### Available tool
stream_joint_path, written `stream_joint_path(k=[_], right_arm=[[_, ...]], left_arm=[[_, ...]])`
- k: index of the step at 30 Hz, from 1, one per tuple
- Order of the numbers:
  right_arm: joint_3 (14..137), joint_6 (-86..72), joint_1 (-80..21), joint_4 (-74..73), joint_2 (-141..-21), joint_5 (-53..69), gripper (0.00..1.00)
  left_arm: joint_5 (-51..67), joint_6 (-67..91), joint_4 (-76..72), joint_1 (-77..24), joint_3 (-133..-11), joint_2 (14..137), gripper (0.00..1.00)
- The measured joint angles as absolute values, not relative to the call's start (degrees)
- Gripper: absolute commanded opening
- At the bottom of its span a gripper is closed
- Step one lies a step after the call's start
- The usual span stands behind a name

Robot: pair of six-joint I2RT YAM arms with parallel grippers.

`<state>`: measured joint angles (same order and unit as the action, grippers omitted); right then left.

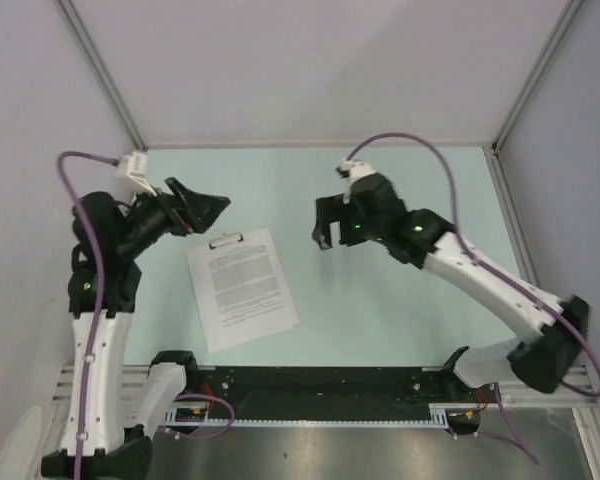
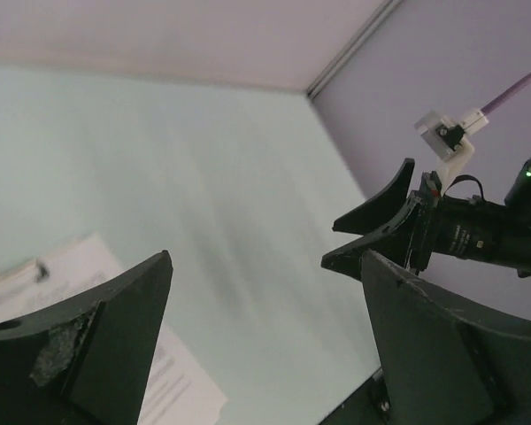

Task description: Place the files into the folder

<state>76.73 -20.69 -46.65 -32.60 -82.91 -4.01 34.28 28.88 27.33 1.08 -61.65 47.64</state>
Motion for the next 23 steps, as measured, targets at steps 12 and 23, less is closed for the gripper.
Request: stream_joint_path(k=[12,23], right_arm=[[77.28,-18.33,-37.76,-34.20,-43.92,-12.38,1.00],[77.41,-16.62,-37.69,-36.14,-43.55,-20.43,1.00]], left_arm=[[42.09,30.57,22.68,-1.76,-86.02,45.91,0.98],[44.36,32.14,21.45,-1.76,-89.69,48.71,0.98]])
